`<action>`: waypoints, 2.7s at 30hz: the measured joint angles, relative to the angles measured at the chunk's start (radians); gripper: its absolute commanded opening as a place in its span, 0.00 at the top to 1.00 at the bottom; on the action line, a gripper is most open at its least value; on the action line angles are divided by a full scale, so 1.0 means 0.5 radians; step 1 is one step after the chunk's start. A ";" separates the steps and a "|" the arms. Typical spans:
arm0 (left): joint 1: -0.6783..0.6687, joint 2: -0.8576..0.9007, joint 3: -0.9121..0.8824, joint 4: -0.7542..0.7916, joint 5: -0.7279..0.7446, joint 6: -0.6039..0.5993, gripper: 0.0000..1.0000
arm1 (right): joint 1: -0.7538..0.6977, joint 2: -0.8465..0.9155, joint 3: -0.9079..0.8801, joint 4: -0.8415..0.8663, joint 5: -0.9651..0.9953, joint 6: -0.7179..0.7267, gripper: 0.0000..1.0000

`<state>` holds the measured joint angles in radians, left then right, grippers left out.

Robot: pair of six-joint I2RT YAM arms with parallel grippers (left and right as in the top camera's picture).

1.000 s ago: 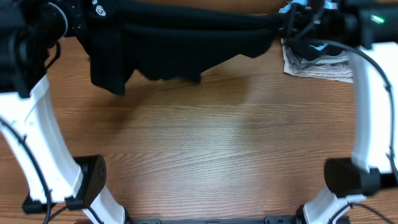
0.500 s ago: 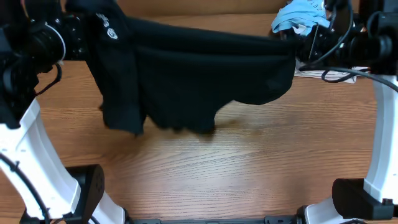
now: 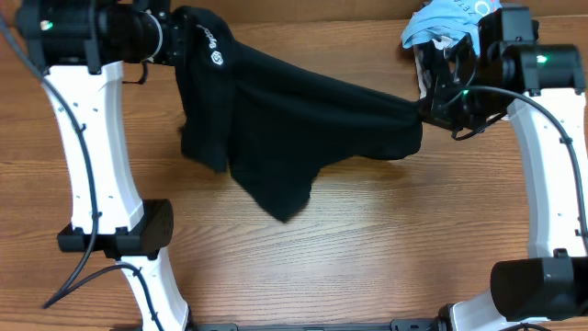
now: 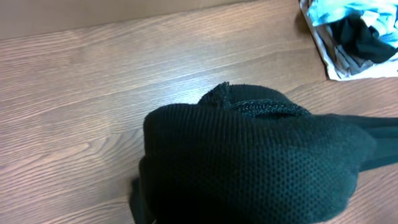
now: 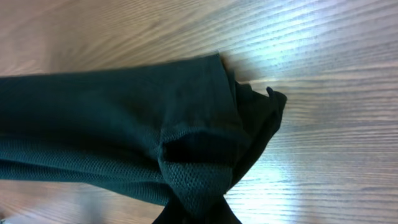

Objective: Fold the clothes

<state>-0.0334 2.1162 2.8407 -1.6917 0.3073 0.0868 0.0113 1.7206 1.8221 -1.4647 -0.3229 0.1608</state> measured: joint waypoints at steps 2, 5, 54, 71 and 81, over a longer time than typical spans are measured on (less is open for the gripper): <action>-0.023 0.023 -0.001 0.000 -0.005 0.023 0.96 | -0.004 0.000 -0.101 0.058 0.004 0.000 0.87; -0.063 0.028 -0.001 0.001 -0.015 0.051 0.96 | -0.011 0.002 -0.236 0.120 0.019 -0.001 0.81; -0.086 -1.244 0.085 0.128 -0.851 0.157 0.95 | -0.543 -0.647 1.372 -0.475 0.131 -0.008 0.96; -0.086 -1.077 -0.264 0.011 -0.202 0.259 0.68 | -0.543 -0.980 1.048 -0.475 0.194 -0.010 0.96; -0.249 -0.283 -0.544 0.117 0.735 0.713 0.62 | -0.545 -0.851 0.958 -0.475 0.221 -0.010 0.96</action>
<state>-0.1581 1.9747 2.5687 -1.6329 0.6750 0.4435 -0.2611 1.2949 2.3009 -1.7023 -0.2123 0.1558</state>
